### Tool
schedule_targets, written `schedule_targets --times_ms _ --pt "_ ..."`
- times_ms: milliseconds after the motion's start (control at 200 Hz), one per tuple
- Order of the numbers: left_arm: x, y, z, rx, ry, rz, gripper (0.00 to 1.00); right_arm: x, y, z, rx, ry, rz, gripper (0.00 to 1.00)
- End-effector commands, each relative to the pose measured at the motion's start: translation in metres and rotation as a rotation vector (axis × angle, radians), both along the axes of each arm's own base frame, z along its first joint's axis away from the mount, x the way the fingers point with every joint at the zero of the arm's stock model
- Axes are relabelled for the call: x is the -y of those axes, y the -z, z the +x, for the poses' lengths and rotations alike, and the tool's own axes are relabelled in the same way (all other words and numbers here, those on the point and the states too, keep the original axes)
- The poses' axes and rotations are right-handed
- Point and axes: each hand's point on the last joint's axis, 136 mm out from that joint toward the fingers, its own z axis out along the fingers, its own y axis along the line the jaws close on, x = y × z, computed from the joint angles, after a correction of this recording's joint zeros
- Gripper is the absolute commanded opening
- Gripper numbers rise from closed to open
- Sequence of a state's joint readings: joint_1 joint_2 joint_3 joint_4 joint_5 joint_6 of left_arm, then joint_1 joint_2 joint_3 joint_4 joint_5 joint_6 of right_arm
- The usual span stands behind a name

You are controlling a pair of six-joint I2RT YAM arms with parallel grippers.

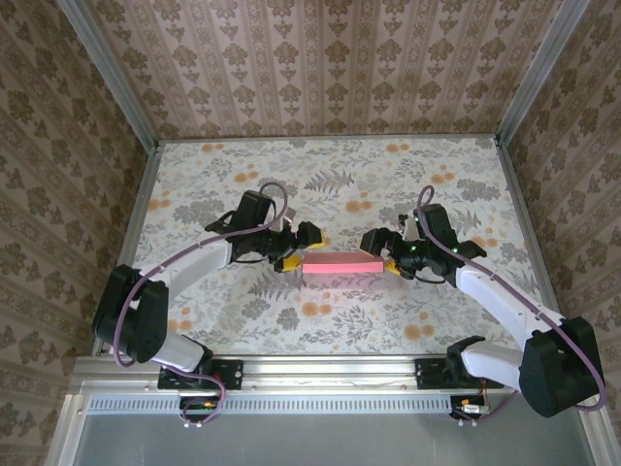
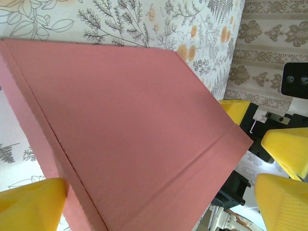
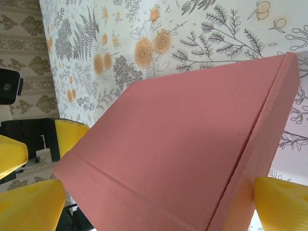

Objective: Fold the paper box

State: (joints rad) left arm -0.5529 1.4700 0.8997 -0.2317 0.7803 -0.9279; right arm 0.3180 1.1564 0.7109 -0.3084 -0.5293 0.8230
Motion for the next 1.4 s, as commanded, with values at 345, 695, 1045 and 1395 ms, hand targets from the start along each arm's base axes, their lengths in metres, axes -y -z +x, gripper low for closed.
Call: schedule_targets --times_ms 345,695,1045,1395 --pt "0.014 -0.052 0.003 0.081 0.057 -0.121 1.00 -0.012 -0.032 0.003 0.064 -0.046 0.102 1.00" --pt "0.014 -0.045 0.008 0.072 0.056 -0.103 1.00 -0.010 -0.031 0.011 0.064 -0.033 0.110 1.00" --pt "0.013 -0.039 0.017 0.070 0.048 -0.086 1.00 -0.010 -0.032 0.018 0.068 -0.026 0.108 1.00" --pt "0.009 -0.031 0.022 0.068 0.048 -0.063 1.00 -0.007 -0.032 0.024 0.066 -0.022 0.097 1.00"
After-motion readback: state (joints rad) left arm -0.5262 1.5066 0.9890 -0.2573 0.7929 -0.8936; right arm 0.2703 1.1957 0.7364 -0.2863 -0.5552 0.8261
